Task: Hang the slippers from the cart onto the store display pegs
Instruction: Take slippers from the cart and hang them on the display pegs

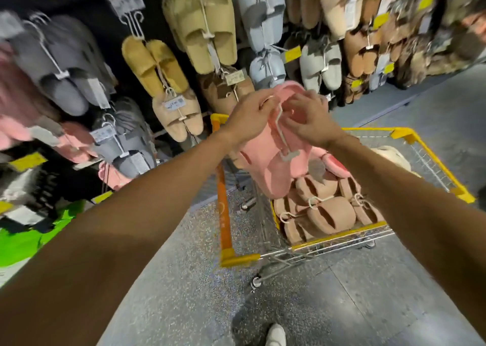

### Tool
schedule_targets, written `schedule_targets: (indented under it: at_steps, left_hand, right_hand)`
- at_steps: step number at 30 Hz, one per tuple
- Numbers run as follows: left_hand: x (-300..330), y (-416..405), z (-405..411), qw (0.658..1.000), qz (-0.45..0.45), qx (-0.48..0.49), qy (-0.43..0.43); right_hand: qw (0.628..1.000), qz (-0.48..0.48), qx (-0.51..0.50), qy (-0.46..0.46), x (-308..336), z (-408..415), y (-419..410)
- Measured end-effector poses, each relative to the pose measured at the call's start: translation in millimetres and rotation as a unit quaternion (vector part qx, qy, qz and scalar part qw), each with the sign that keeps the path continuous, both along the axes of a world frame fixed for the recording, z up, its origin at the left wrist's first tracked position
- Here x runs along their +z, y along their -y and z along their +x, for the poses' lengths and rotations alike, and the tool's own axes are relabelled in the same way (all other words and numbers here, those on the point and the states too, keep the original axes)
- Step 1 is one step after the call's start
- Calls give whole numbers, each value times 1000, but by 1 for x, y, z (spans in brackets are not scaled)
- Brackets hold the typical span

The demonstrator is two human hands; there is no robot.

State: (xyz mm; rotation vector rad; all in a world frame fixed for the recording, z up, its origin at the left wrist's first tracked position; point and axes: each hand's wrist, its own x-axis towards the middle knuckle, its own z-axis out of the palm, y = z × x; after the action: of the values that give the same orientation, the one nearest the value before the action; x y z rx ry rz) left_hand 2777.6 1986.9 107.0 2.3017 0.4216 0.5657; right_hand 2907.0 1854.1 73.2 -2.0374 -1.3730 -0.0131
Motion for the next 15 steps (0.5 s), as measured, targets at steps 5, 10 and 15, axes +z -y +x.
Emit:
schedule_targets:
  at_steps: [5,10,15]
  left_hand:
    - [86,-35,-43,994,38,48,90]
    - [164,-84,-96,981,67,84,164]
    - [209,-156,-141,961,109,142,208]
  right_hand:
    - [989,124,72,-18,87,-44,-51]
    - [977,196,75,41,164,-100,-116]
    - [953,288,96,-22,212,-145,-206]
